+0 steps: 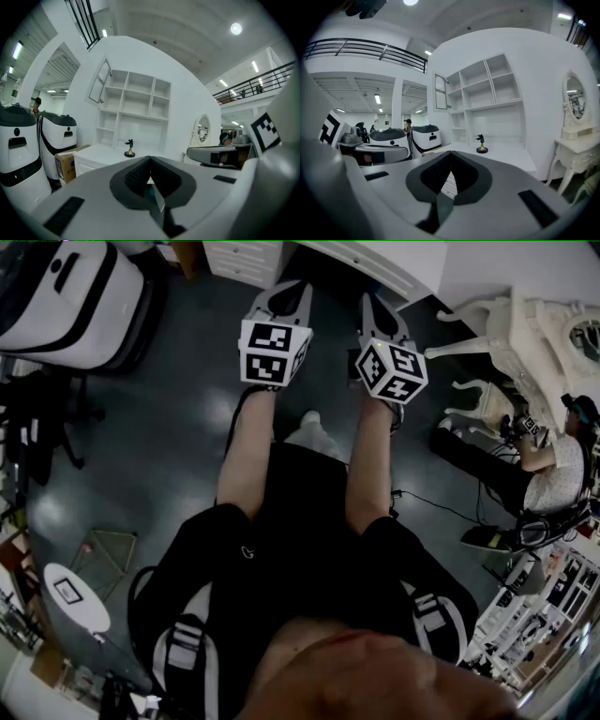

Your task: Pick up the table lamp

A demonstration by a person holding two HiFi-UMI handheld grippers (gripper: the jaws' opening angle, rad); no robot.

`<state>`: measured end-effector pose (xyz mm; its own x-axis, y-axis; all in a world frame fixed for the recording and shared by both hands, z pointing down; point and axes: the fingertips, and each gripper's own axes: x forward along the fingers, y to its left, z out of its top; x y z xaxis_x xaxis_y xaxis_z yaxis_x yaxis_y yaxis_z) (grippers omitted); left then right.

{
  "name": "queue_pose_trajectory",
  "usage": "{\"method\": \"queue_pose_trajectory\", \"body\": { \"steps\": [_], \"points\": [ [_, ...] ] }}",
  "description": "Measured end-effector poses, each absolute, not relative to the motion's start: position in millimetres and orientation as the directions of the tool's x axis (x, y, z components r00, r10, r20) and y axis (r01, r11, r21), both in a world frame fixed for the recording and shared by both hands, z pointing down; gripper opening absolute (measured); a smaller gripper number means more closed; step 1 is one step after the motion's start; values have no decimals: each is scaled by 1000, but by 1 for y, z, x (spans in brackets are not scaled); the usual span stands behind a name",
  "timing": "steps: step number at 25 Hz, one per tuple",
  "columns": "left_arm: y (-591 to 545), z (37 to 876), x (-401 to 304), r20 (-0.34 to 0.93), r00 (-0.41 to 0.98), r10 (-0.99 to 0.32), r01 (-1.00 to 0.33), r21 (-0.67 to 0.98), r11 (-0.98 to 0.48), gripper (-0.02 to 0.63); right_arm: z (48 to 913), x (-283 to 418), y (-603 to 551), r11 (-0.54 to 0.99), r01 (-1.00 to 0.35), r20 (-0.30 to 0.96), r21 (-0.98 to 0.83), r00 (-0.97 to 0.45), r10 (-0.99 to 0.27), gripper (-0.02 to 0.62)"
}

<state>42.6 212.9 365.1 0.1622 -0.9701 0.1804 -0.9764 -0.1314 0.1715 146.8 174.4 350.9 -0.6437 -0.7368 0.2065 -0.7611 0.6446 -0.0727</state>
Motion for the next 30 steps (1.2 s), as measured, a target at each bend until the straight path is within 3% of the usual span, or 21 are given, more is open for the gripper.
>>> {"method": "queue_pose_trajectory", "body": {
  "steps": [20, 30],
  "points": [
    [246, 362, -9, 136, 103, -985, -971, 230, -69, 11, 338, 94, 206, 693, -720, 195, -33, -684, -703, 18],
    [229, 360, 1, 115, 144, -983, -949, 297, -104, 10, 334, 124, 193, 620, -785, 188, -9, -610, -770, 18]
  ]
}}
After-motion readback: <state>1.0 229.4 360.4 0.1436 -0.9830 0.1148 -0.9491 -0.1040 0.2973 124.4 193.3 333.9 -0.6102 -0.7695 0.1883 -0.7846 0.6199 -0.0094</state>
